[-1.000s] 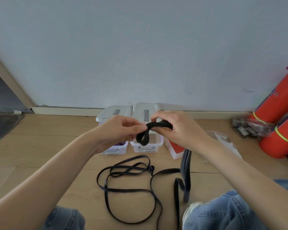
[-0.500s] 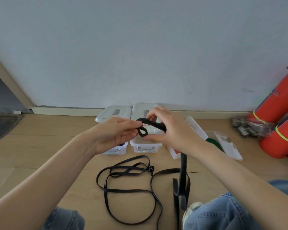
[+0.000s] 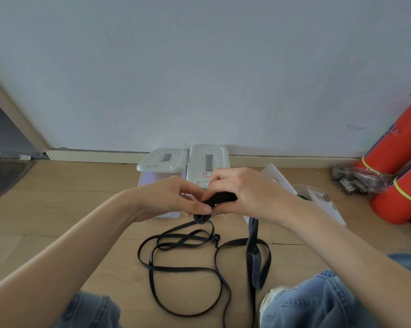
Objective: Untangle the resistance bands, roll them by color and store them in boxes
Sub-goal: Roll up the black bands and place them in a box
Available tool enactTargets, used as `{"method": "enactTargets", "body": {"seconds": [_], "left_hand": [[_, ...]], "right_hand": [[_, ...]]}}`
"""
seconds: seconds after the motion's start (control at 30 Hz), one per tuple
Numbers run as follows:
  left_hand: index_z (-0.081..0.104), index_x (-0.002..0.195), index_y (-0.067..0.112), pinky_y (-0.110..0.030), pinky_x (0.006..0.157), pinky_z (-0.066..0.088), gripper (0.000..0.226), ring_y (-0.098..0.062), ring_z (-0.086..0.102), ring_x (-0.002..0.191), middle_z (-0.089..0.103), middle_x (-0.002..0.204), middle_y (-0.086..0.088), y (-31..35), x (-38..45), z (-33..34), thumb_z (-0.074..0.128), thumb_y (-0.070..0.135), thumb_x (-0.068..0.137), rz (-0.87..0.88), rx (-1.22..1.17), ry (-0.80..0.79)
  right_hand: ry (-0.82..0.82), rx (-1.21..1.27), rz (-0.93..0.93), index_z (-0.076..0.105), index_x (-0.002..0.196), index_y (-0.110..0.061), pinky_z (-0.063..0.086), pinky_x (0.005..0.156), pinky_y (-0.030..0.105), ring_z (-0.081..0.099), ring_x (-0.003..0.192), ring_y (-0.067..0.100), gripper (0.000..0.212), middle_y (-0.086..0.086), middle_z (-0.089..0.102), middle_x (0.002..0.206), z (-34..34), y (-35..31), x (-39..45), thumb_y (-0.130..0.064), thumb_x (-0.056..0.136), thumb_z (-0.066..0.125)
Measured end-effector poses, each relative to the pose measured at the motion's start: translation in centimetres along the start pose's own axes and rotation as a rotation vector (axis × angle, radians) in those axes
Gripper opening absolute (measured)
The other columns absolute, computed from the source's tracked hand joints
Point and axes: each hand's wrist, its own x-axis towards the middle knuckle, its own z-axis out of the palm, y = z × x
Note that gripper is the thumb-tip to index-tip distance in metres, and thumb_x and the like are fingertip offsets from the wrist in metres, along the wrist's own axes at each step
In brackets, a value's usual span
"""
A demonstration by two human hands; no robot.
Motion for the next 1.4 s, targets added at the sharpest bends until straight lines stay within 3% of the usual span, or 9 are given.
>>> {"method": "enactTargets", "body": {"seconds": [0.17, 0.33, 0.43, 0.57, 0.73, 0.87, 1.03, 1.13, 1.4], "left_hand": [[0.073, 0.097, 0.025, -0.031, 0.095, 0.048, 0.037, -0.023, 0.064, 0.098, 0.073, 0.096, -0.001, 0.0, 0.3, -1.4, 0.067, 0.044, 0.067, 0.075, -0.187, 0.335], [0.073, 0.1, 0.021, -0.028, 0.086, 0.041, 0.032, -0.018, 0.062, 0.099, 0.071, 0.102, -0.009, 0.1, 1.1, -0.1, 0.065, 0.04, 0.076, 0.094, -0.344, 0.53], [0.072, 0.102, 0.016, -0.038, 0.086, 0.038, 0.027, -0.024, 0.06, 0.099, 0.067, 0.109, -0.02, 0.0, 1.0, 0.4, 0.064, 0.033, 0.082, 0.065, -0.41, 0.538], [0.068, 0.105, 0.017, -0.051, 0.099, 0.044, 0.022, -0.021, 0.068, 0.095, 0.072, 0.1, -0.006, 0.0, 0.6, 0.0, 0.066, 0.021, 0.084, 0.026, -0.271, 0.432], [0.068, 0.079, 0.032, -0.03, 0.075, 0.044, 0.016, -0.026, 0.065, 0.08, 0.068, 0.075, 0.015, 0.5, 0.7, 0.5, 0.073, 0.016, 0.077, 0.083, -0.004, 0.437], [0.071, 0.085, 0.028, -0.038, 0.074, 0.048, 0.009, -0.037, 0.062, 0.077, 0.072, 0.077, 0.011, 0.7, 0.7, 0.2, 0.073, 0.025, 0.077, 0.099, -0.053, 0.586], [0.069, 0.105, 0.008, -0.017, 0.077, 0.051, 0.026, -0.009, 0.07, 0.082, 0.074, 0.09, 0.002, 0.9, 0.6, 0.0, 0.068, 0.019, 0.081, 0.168, -0.354, 0.642], [0.066, 0.108, 0.008, -0.041, 0.096, 0.04, 0.028, -0.014, 0.069, 0.095, 0.073, 0.101, -0.006, 0.6, 0.5, 0.6, 0.066, 0.02, 0.083, 0.14, -0.457, 0.563], [0.065, 0.102, 0.014, -0.044, 0.094, 0.047, 0.026, -0.015, 0.071, 0.086, 0.074, 0.093, -0.001, 0.5, 0.5, 0.8, 0.073, 0.012, 0.078, 0.095, -0.21, 0.484]], "right_hand": [[0.36, 0.471, 0.223, 0.057, 0.081, -0.028, 0.054, 0.072, 0.021, 0.066, 0.075, 0.005, 0.025, -0.006, 0.068, 0.082, -0.5, 0.3, 0.3, -0.024, 0.071, 0.079], [0.408, 0.833, 0.353, 0.059, 0.085, -0.013, 0.058, 0.077, 0.037, 0.072, 0.076, 0.019, 0.024, 0.005, 0.074, 0.083, 0.7, -0.2, 1.0, -0.016, 0.071, 0.078], [0.419, 0.792, 0.377, 0.058, 0.089, -0.015, 0.058, 0.074, 0.033, 0.071, 0.074, 0.017, 0.025, 0.005, 0.074, 0.081, 1.5, -0.4, 1.1, -0.016, 0.073, 0.078], [0.38, 0.57, 0.324, 0.06, 0.089, -0.029, 0.055, 0.077, 0.026, 0.067, 0.08, 0.009, 0.022, -0.003, 0.071, 0.084, 1.3, 0.1, 1.0, -0.014, 0.078, 0.073], [0.26, 0.234, 0.177, 0.068, 0.103, -0.034, 0.049, 0.08, 0.029, 0.059, 0.09, 0.015, 0.031, 0.001, 0.062, 0.095, 0.8, 0.0, 0.8, -0.01, 0.085, 0.062], [0.431, 0.468, 0.278, 0.064, 0.098, -0.029, 0.053, 0.083, 0.027, 0.065, 0.087, 0.003, 0.023, -0.01, 0.07, 0.092, 0.2, 0.3, 0.9, -0.015, 0.081, 0.07], [0.473, 0.802, 0.329, 0.056, 0.088, -0.025, 0.053, 0.075, 0.023, 0.069, 0.081, 0.008, 0.025, -0.008, 0.073, 0.084, 0.7, -0.3, 1.0, -0.019, 0.075, 0.076], [0.505, 0.818, 0.302, 0.059, 0.089, -0.026, 0.05, 0.068, 0.014, 0.068, 0.078, 0.005, 0.022, -0.012, 0.072, 0.082, 0.9, -0.4, 1.2, -0.018, 0.076, 0.075], [0.372, 0.725, 0.28, 0.063, 0.087, -0.04, 0.051, 0.073, 0.023, 0.063, 0.085, 0.005, 0.025, -0.008, 0.067, 0.087, 1.0, -0.2, 0.7, -0.015, 0.082, 0.067]]}}
